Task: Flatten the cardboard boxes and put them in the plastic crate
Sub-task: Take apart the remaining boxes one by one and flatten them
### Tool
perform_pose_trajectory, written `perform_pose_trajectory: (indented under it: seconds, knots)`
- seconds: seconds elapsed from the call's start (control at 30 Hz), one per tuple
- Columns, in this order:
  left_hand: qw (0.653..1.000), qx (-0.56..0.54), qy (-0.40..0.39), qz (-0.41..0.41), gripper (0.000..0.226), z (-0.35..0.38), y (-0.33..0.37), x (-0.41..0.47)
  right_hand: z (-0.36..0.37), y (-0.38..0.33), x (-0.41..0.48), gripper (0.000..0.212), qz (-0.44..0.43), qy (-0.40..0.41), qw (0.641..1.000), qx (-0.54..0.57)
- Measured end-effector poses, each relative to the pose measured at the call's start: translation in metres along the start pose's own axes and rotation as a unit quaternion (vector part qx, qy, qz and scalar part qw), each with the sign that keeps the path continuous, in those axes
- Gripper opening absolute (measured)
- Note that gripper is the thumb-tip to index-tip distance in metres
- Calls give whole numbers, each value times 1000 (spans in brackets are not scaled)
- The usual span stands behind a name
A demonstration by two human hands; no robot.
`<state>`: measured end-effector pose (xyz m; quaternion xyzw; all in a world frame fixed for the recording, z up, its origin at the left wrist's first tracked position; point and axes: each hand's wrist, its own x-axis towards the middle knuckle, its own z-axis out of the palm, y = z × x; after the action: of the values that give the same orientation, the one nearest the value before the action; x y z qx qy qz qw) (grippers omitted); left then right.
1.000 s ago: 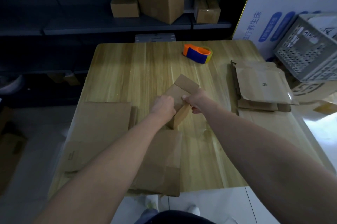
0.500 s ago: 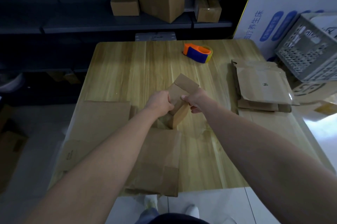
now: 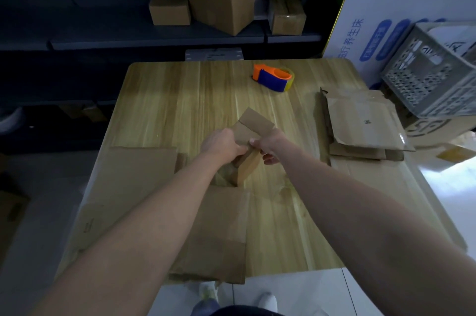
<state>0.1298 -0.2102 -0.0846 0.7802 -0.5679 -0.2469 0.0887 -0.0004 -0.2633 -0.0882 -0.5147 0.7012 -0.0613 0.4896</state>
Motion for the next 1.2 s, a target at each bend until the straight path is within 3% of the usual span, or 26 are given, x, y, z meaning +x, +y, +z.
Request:
perform_pose_trajectory:
  seconds: [0.2,0.43,0.57,0.63,0.73,0.87,1.2]
  knots:
    - [1000,-15,-24,-11,24,-3,-1,9,-2,-2,4,48,14,-28,999,2]
    - [999,27,-11,-13,30,-1,8,5,-1,-1,6,48,12,-21,1000,4]
    - [999,36,23,16,19,2,2,-1,-1,2,7,48,7,-23,1000,7]
    - [998,-41,10,45,2,4,-12,-2,-2,2,8,48,9,-28,1000,8]
    - [988,-130,14,77,30,8,-26,-6,-3,1,8,48,8,-33,999,5]
    - [987,-115,56,99,21,15,-25,-10,-2,2,8,49,8,-30,999,9]
    - [991,-88,63,77,11,14,-16,-8,-1,-2,7,48,8,-26,1000,-5]
